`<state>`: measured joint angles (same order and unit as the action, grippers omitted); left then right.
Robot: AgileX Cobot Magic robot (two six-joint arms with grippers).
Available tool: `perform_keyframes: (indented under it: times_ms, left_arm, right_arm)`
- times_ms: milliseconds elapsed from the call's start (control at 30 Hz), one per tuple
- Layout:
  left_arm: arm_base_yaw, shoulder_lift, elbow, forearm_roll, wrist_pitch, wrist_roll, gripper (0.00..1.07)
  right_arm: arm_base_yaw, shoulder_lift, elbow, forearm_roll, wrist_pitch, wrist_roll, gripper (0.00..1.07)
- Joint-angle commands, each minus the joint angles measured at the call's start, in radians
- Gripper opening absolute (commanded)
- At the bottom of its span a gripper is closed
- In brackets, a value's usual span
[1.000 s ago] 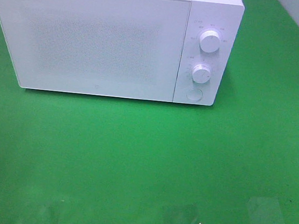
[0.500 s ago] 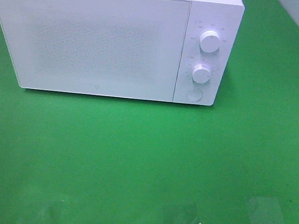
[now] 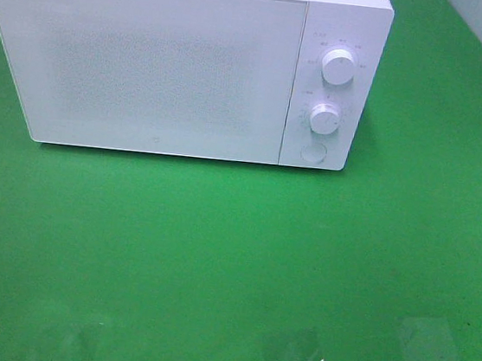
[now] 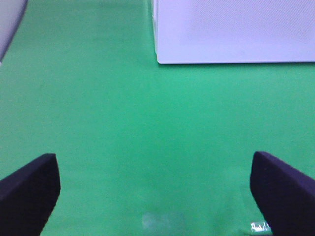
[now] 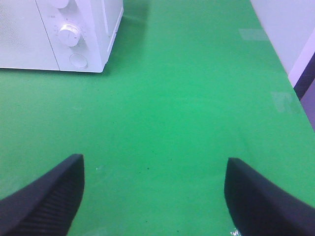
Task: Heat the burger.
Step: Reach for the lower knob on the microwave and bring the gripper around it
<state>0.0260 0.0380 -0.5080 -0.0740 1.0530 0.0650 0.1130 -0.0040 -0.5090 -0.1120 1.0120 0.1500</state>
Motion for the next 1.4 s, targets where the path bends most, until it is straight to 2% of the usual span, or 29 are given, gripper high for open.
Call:
perform_keyframes:
  times_ms: [33, 1233, 1400]
  left_arm:
    - [0.022, -0.067, 0.007, -0.007, -0.012, -0.006, 0.98]
    - [0.024, -0.064, 0.009, -0.01, -0.011, -0.006, 0.98]
    - [0.024, -0.064, 0.009, -0.01, -0.011, -0.006, 0.98]
  right_arm:
    - [-0.007, -0.026, 0.001, -0.002, -0.005, 0.01, 0.75]
    - [-0.007, -0.026, 0.001, -0.004, -0.005, 0.012, 0.75]
    - [-0.007, -0.021, -0.025, -0.004, -0.052, 0.012, 0.75]
